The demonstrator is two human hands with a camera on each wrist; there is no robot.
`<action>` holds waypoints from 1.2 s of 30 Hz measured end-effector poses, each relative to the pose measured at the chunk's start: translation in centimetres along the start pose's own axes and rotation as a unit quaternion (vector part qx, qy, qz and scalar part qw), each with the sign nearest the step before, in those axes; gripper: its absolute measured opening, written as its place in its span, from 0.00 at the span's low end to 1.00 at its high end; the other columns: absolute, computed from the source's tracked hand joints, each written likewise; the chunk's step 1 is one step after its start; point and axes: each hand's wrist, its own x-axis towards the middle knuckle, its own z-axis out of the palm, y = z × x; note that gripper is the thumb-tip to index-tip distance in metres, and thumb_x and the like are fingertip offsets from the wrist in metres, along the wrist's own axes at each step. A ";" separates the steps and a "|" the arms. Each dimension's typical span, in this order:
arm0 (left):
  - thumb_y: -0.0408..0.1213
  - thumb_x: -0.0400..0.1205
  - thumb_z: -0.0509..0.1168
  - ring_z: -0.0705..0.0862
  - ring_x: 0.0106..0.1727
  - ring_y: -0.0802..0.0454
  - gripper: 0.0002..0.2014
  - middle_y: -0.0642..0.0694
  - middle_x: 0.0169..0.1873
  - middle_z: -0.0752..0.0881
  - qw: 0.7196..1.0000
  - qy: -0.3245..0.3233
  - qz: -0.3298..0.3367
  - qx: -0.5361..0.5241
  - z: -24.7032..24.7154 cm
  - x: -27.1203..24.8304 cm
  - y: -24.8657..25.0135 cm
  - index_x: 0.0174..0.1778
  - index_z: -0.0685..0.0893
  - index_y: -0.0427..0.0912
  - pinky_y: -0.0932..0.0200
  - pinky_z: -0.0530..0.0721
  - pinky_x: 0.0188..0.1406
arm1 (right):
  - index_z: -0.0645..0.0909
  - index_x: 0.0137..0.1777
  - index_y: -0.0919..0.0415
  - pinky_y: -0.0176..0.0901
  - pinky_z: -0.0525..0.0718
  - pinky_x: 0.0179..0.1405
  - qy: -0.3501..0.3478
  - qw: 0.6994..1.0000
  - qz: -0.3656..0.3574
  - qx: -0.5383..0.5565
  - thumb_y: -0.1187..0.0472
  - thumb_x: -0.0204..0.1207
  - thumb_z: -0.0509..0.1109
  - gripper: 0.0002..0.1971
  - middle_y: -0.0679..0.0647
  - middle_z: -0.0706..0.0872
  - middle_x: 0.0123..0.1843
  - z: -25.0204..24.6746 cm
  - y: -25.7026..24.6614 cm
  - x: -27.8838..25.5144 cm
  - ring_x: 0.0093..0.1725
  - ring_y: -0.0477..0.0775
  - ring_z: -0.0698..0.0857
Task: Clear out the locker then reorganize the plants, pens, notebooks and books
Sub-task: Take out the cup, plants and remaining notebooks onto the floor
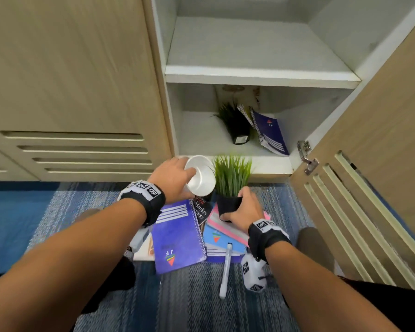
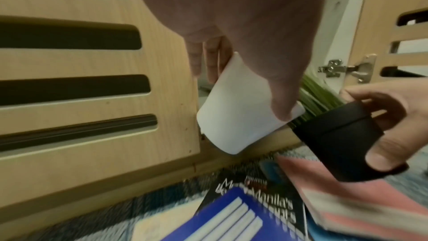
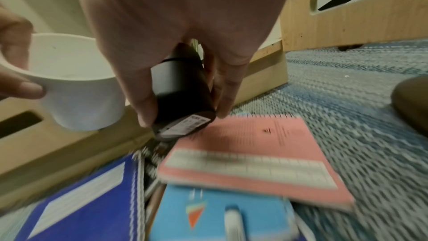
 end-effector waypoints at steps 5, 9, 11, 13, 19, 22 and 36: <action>0.63 0.62 0.70 0.81 0.51 0.37 0.30 0.40 0.53 0.82 0.997 -0.039 -0.059 -0.030 2.3 -6.3 -0.5 0.49 0.81 0.42 0.51 0.80 0.40 | 0.66 0.41 0.51 0.50 0.75 0.39 -0.029 0.998 -0.053 -0.010 0.43 0.54 0.83 0.29 0.49 0.73 0.46 3.1 -0.7 -3.1 0.42 0.54 0.75; 0.63 0.64 0.71 0.83 0.54 0.36 0.30 0.42 0.59 0.79 0.977 -0.065 -0.178 -0.100 4.1 -9.9 -3.5 0.52 0.78 0.44 0.49 0.84 0.45 | 0.66 0.41 0.51 0.51 0.77 0.43 -0.043 0.990 -0.124 -0.047 0.38 0.58 0.80 0.28 0.47 0.75 0.45 5.7 -3.1 -3.5 0.44 0.54 0.76; 0.65 0.64 0.72 0.85 0.51 0.35 0.30 0.44 0.60 0.77 0.956 -0.053 -0.251 -0.143 5.0 -11.3 -5.3 0.49 0.76 0.46 0.48 0.84 0.45 | 0.66 0.40 0.51 0.52 0.78 0.43 -0.042 0.985 -0.162 -0.051 0.39 0.60 0.79 0.26 0.46 0.75 0.45 7.1 -4.9 -3.2 0.45 0.54 0.76; 0.65 0.65 0.73 0.85 0.49 0.34 0.30 0.43 0.59 0.78 0.930 -0.033 -0.321 -0.176 5.9 -12.3 -7.1 0.49 0.76 0.45 0.46 0.85 0.47 | 0.65 0.39 0.51 0.52 0.77 0.42 -0.053 0.981 -0.185 -0.030 0.42 0.62 0.79 0.25 0.46 0.74 0.44 8.9 -6.8 -2.6 0.44 0.54 0.75; 0.63 0.69 0.74 0.84 0.54 0.35 0.32 0.37 0.59 0.81 0.858 -0.023 -0.464 -0.220 9.5 -13.7 -11.2 0.59 0.81 0.42 0.48 0.82 0.52 | 0.75 0.38 0.55 0.48 0.80 0.51 -0.084 0.976 -0.198 0.027 0.52 0.68 0.79 0.14 0.56 0.81 0.53 15.8 -12.9 -0.1 0.48 0.61 0.83; 0.61 0.69 0.75 0.84 0.55 0.36 0.31 0.37 0.58 0.83 0.825 -0.021 -0.506 -0.250 11.6 -14.3 -12.4 0.58 0.83 0.40 0.49 0.81 0.50 | 0.77 0.39 0.55 0.46 0.81 0.60 -0.105 0.978 -0.177 0.035 0.52 0.71 0.78 0.12 0.64 0.79 0.70 19.4 -15.3 1.2 0.57 0.64 0.86; 0.62 0.59 0.78 0.83 0.60 0.38 0.45 0.35 0.66 0.79 0.761 -0.178 -0.571 -0.254 13.8 -16.3 -13.5 0.69 0.80 0.40 0.52 0.83 0.56 | 0.82 0.48 0.59 0.41 0.73 0.46 -0.144 0.974 -0.162 -0.067 0.63 0.74 0.73 0.05 0.60 0.80 0.63 22.7 -16.3 1.5 0.56 0.63 0.82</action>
